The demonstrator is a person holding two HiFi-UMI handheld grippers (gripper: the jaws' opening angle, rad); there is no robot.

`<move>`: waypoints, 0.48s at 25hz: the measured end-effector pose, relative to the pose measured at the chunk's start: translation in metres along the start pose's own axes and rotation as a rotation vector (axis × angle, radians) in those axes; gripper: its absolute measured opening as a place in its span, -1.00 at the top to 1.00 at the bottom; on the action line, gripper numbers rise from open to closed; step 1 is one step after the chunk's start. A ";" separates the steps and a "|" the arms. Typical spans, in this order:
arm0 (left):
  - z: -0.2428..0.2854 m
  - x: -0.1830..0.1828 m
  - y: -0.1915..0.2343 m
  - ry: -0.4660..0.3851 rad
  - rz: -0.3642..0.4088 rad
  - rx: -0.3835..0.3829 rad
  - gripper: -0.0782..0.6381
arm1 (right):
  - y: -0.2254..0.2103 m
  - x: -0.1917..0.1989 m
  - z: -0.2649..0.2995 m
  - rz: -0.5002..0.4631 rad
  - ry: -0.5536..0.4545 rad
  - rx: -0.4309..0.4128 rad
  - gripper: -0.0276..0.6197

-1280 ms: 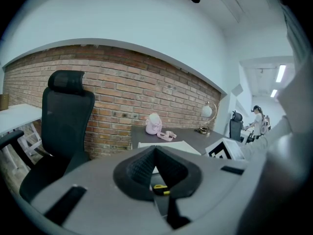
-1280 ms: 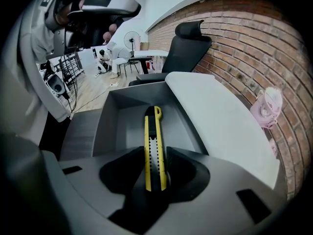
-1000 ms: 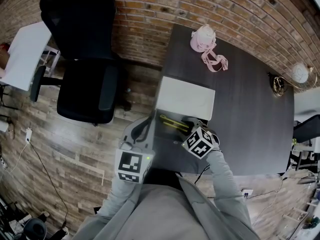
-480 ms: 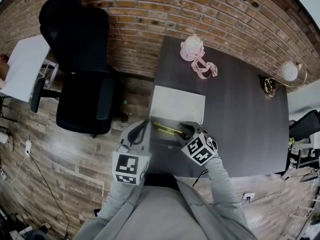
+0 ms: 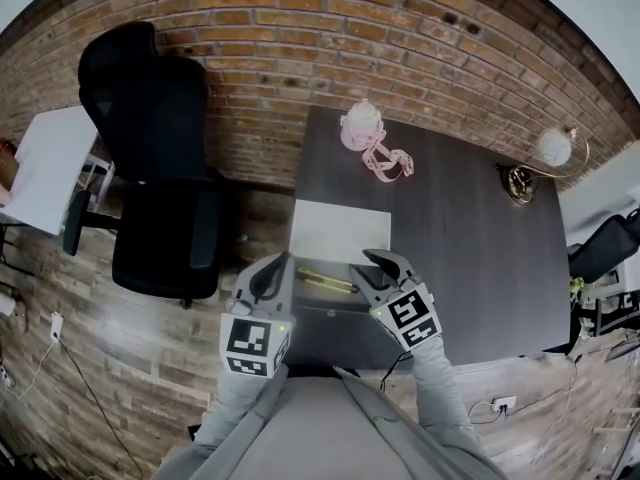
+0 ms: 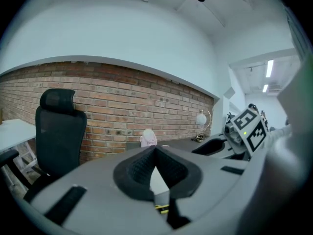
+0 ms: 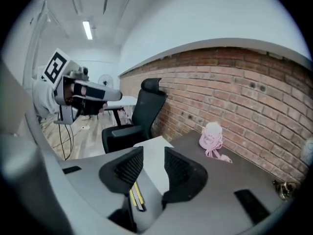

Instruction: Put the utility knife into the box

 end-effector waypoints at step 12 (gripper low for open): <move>0.002 -0.019 -0.010 -0.042 0.036 0.039 0.73 | -0.019 -0.031 -0.069 0.218 -0.350 0.201 0.59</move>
Point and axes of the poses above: the fingertips, and each gripper's own axes: z forward along the fingers, y to its left, x out of its underside, the point moved 9 cm from there along -z, backward along the fingers, and after that the axes turned 8 degrees about -z, right-handed, at the moved point
